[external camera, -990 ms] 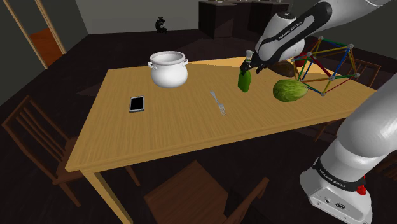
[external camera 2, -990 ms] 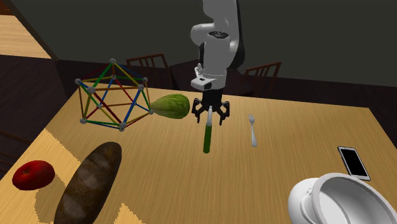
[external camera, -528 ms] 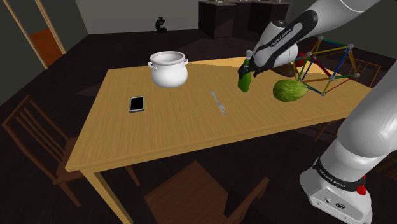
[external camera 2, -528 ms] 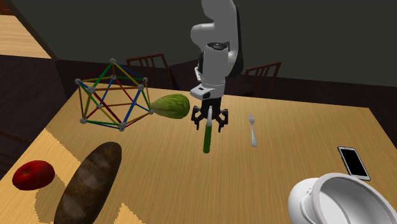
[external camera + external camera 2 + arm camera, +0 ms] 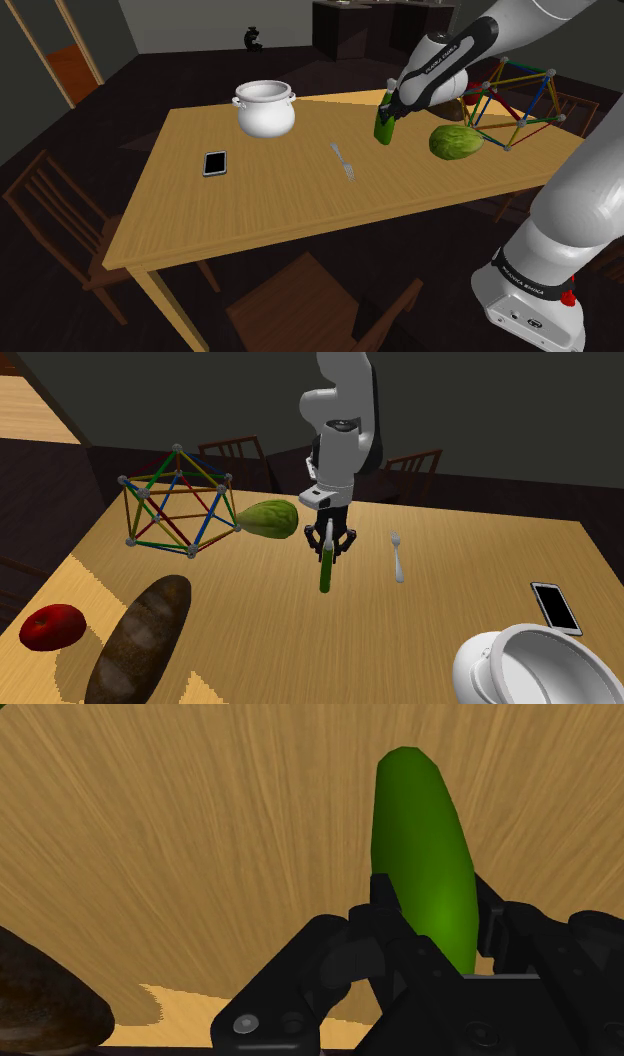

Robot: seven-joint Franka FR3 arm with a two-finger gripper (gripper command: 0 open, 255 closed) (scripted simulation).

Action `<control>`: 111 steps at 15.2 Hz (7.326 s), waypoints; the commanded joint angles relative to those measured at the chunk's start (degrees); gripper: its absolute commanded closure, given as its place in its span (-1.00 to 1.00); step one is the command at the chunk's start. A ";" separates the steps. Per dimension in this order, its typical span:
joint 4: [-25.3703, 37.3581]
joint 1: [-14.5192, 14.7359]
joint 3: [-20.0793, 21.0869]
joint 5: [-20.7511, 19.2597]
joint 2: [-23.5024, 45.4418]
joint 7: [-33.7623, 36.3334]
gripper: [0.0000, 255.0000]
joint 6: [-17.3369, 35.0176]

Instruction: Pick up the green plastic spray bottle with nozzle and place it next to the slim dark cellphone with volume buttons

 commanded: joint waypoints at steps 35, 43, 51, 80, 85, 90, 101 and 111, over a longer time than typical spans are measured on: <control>9.45 0.41 0.69 -0.07 -12.55 -0.81 1.00 -21.93; 13.93 0.57 0.93 0.22 -14.39 -1.20 1.00 -28.22; 19.15 0.75 1.14 0.56 -15.38 -1.62 1.00 -34.43; 24.24 5.13 12.62 -4.04 -15.03 15.84 1.00 -41.26; 23.67 6.88 17.21 -6.59 -12.62 23.84 1.00 -39.65; 24.82 8.67 21.66 -9.76 -8.80 32.06 1.00 -38.74; 33.63 14.59 29.16 -19.45 4.38 50.15 1.00 -40.16; 49.64 24.11 31.35 -28.38 21.10 62.76 1.00 -45.86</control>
